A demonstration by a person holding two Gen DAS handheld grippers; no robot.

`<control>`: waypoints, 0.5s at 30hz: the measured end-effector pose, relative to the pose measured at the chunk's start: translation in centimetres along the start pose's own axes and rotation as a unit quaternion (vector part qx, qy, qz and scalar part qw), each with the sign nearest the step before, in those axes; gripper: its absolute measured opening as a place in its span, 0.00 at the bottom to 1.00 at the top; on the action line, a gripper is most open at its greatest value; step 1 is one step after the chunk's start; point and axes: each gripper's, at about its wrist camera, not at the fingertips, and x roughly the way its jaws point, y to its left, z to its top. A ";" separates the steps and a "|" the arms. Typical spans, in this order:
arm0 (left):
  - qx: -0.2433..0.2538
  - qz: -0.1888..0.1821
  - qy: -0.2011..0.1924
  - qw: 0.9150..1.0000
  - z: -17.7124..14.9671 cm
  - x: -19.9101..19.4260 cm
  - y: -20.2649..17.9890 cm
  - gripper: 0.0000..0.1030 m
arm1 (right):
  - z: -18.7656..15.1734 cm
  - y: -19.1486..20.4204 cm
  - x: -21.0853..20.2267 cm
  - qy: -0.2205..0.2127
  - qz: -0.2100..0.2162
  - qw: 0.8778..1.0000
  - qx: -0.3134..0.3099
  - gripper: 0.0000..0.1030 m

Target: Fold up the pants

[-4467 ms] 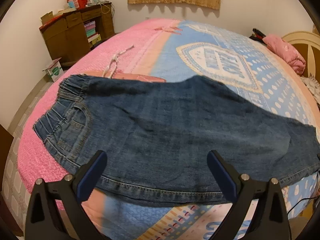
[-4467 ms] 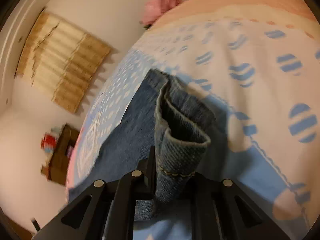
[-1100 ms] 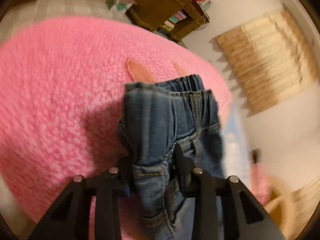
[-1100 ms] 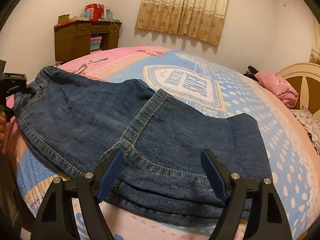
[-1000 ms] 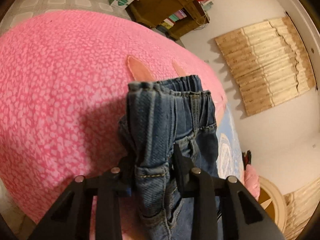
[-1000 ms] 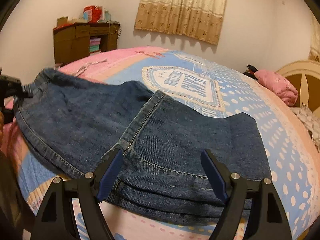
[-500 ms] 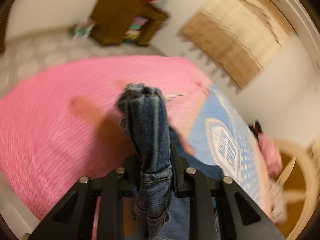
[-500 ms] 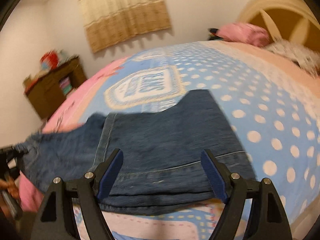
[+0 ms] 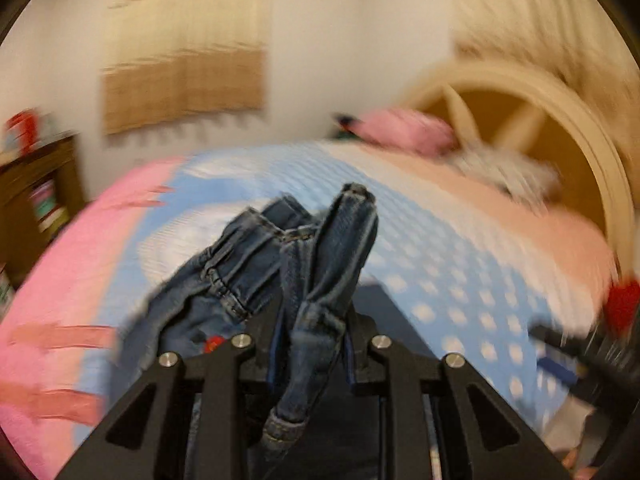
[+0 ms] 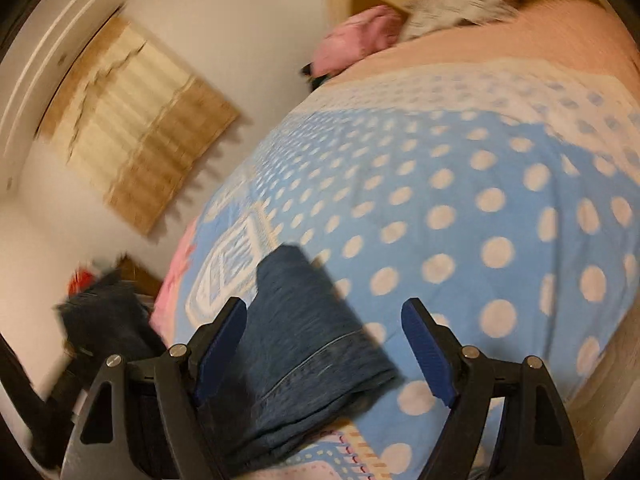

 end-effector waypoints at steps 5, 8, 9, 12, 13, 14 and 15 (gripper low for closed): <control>0.132 -0.004 0.118 0.984 -6.4 7.4 -6.7 0.24 | 0.1 -1.2 -0.3 0.001 -0.014 1.000 0.025 0.78; 0.137 0.010 0.104 0.985 -6.2 7.0 -6.7 0.31 | -0.1 -0.8 0.1 0.006 -0.009 1.000 0.017 0.78; 0.129 -0.001 0.112 0.985 -5.7 7.0 -6.4 0.33 | -0.1 -0.8 0.2 0.009 -0.007 1.000 0.017 0.78; 0.112 -0.023 0.120 0.986 -5.2 5.4 -5.7 0.46 | -0.4 -0.6 1.1 0.025 0.009 0.999 0.021 0.78; 0.103 -0.025 0.109 0.988 -4.6 4.3 -5.0 0.56 | -0.4 -0.5 1.3 0.029 0.014 0.999 0.019 0.78; 0.095 -0.027 0.098 0.990 -4.9 3.5 -5.7 0.62 | -0.4 -0.4 1.4 0.030 0.018 0.999 0.017 0.79; 0.081 -0.028 0.085 0.993 -5.1 2.4 -5.7 0.73 | -0.3 -0.4 1.3 0.030 0.023 0.999 0.015 0.78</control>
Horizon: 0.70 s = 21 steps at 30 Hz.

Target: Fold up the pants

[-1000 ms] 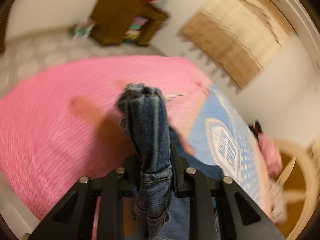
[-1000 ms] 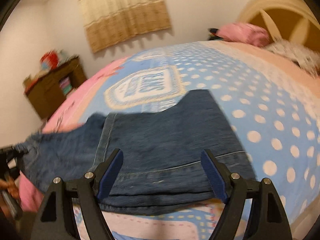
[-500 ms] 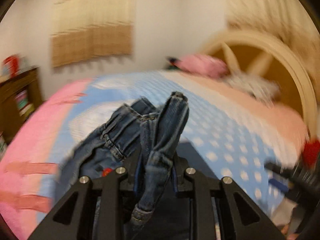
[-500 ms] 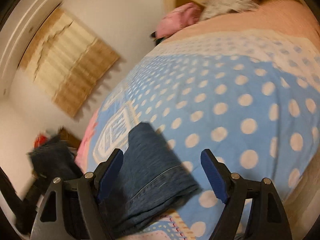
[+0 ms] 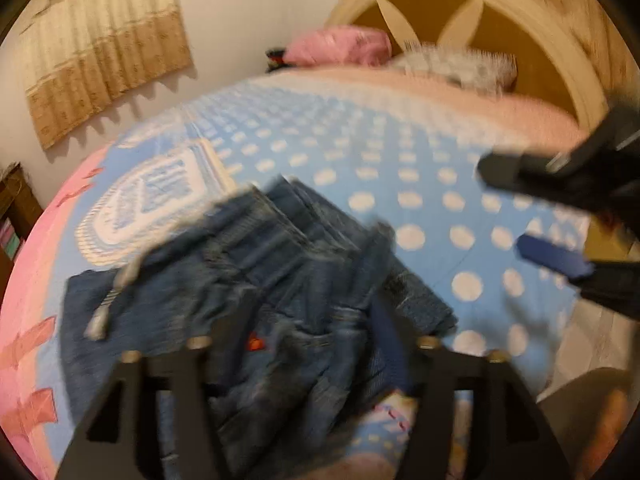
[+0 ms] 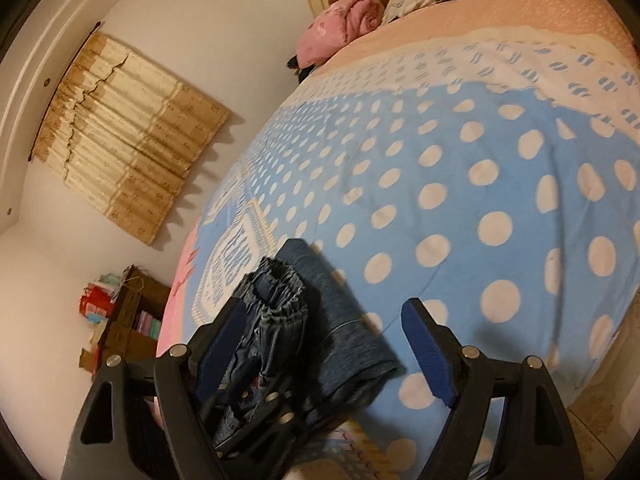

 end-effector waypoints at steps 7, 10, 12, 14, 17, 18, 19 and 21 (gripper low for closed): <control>-0.132 0.047 -0.029 0.990 -3.3 -6.9 6.5 0.80 | -0.3 1.1 1.5 0.044 0.045 0.998 -0.016 0.78; -0.183 0.070 -0.015 0.981 -5.2 -7.6 9.8 0.80 | -1.4 3.4 3.6 0.087 0.058 0.993 -0.063 0.79; -0.213 0.086 -0.002 0.973 -6.3 -7.8 11.6 0.80 | -2.2 4.3 5.6 0.121 0.026 0.989 -0.086 0.79; -0.241 0.086 0.001 0.967 -7.4 -8.1 13.1 0.80 | -2.8 4.3 7.3 0.139 -0.002 0.986 -0.088 0.79; -0.261 0.093 0.007 0.961 -8.3 -7.8 14.1 0.80 | -3.7 5.3 9.7 0.167 -0.020 0.978 -0.126 0.79; -0.265 0.096 0.012 0.959 -8.5 -7.6 14.3 0.80 | -4.1 5.9 10.4 0.169 -0.036 0.973 -0.152 0.79; -0.268 0.097 0.014 0.958 -8.6 -7.6 14.5 0.80 | -4.4 6.4 11.0 0.171 -0.049 0.968 -0.174 0.79; -0.281 0.094 0.017 0.955 -8.9 -7.6 14.9 0.80 | -4.8 6.8 12.4 0.174 -0.071 0.962 -0.197 0.81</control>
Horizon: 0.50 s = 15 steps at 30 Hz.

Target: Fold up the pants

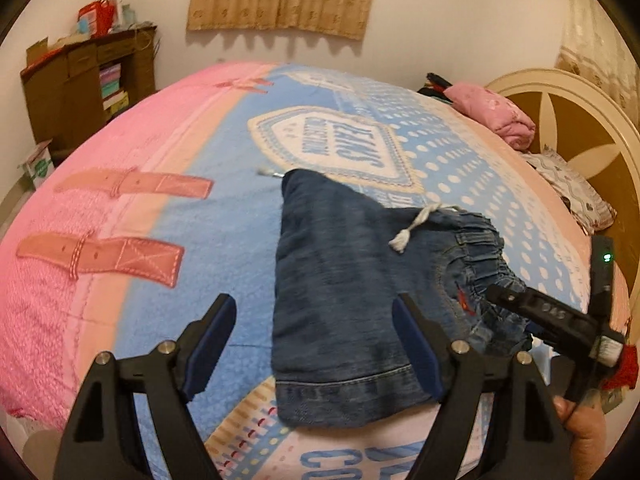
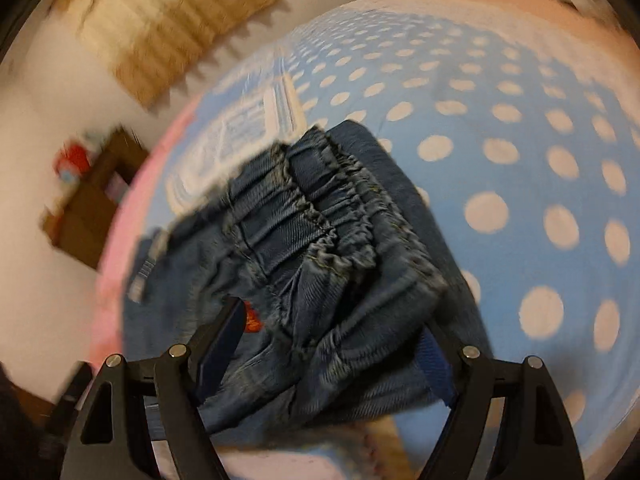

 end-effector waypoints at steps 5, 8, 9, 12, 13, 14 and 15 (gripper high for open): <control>-0.010 0.001 0.009 1.000 -0.2 0.0 0.5 0.80 | 0.3 1.2 0.7 -0.019 -0.023 0.998 -0.055 0.55; -0.009 0.003 0.007 1.000 -0.2 0.0 0.4 0.80 | 0.1 1.8 -0.4 -0.038 -0.039 0.994 -0.093 0.37; -0.008 0.005 0.007 1.000 -0.1 0.0 0.4 0.80 | 0.3 1.8 -0.9 -0.051 -0.039 0.993 -0.097 0.35; -0.006 0.005 0.001 1.000 0.0 -0.1 0.4 0.80 | 0.5 2.2 -3.5 -0.110 -0.051 0.987 -0.109 0.32; -0.006 0.006 -0.001 1.000 0.1 -0.1 0.3 0.80 | 0.5 2.2 -4.5 -0.137 -0.060 0.983 -0.111 0.32; -0.006 0.006 -0.002 1.000 0.1 0.0 0.3 0.80 | 0.6 1.9 -5.1 -0.152 -0.066 0.981 -0.106 0.32; -0.004 0.006 -0.001 1.000 0.2 0.2 0.2 0.80 | 0.6 1.3 -5.4 -0.158 -0.075 0.980 -0.093 0.32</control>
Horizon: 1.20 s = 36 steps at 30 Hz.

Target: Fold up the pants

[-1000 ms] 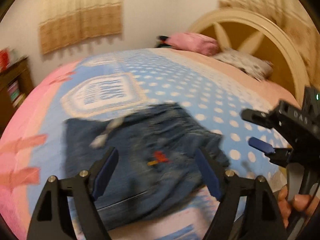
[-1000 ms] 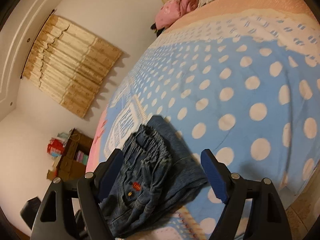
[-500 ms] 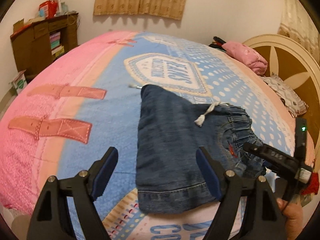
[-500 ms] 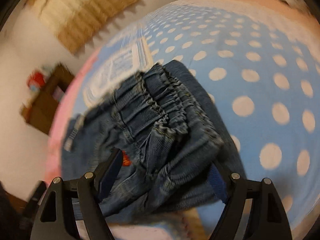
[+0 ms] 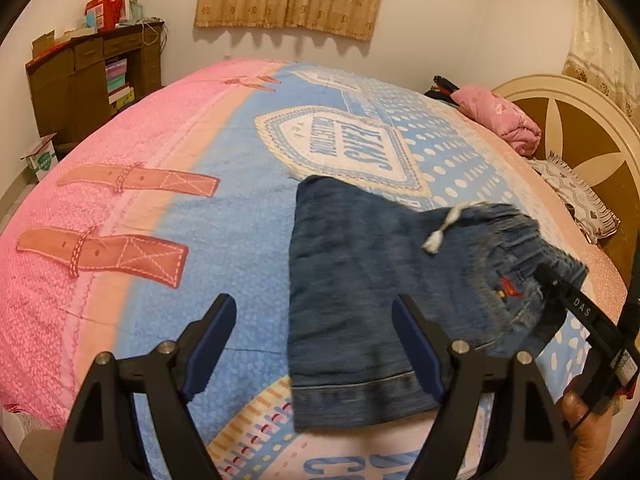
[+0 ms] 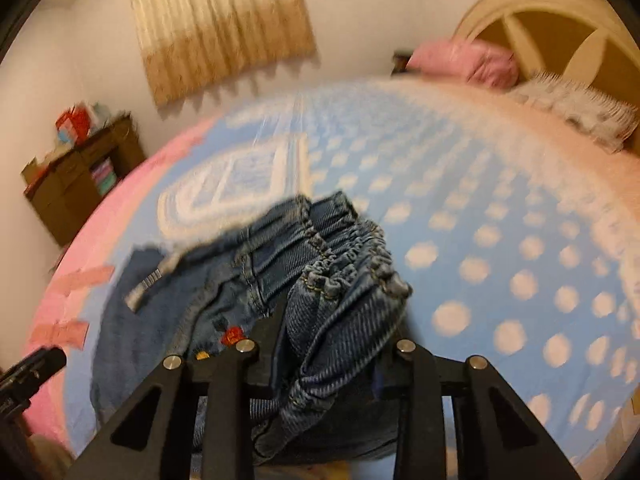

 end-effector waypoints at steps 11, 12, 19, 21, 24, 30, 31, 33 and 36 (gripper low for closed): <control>0.009 0.000 -0.014 1.000 3.5 1.4 -1.9 0.80 | -1.5 -8.1 1.1 0.060 0.035 0.970 0.232 0.52; 0.011 0.004 -0.015 1.000 3.9 1.8 -2.1 0.80 | -1.4 -8.3 0.1 0.035 0.017 0.970 0.240 0.56; 0.002 -0.006 0.000 1.000 6.1 5.6 -4.0 0.80 | 4.2 -1.7 0.5 -0.020 0.028 0.998 0.050 0.57; 0.015 0.010 0.009 1.000 6.5 7.4 -5.2 0.80 | 4.8 0.2 3.3 0.006 0.040 0.999 0.008 0.57; 0.035 0.032 0.025 0.999 6.9 10.0 -6.3 0.80 | 4.5 1.6 8.6 0.065 0.023 0.998 -0.015 0.57; 0.017 0.118 0.077 0.990 5.1 16.5 -5.3 1.00 | 3.8 1.0 11.9 0.105 -0.008 0.994 -0.027 0.64; 0.005 0.116 0.076 0.990 5.0 16.7 -5.0 1.00 | 3.7 1.1 12.1 0.103 -0.015 0.994 -0.031 0.65; -0.002 0.108 0.079 0.991 4.9 16.9 -4.7 1.00 | 3.3 1.2 12.3 0.099 -0.029 0.994 -0.039 0.70; -0.023 0.090 0.088 0.992 4.8 17.3 -3.9 1.00 | 3.0 1.6 12.9 0.097 -0.043 0.993 -0.044 0.82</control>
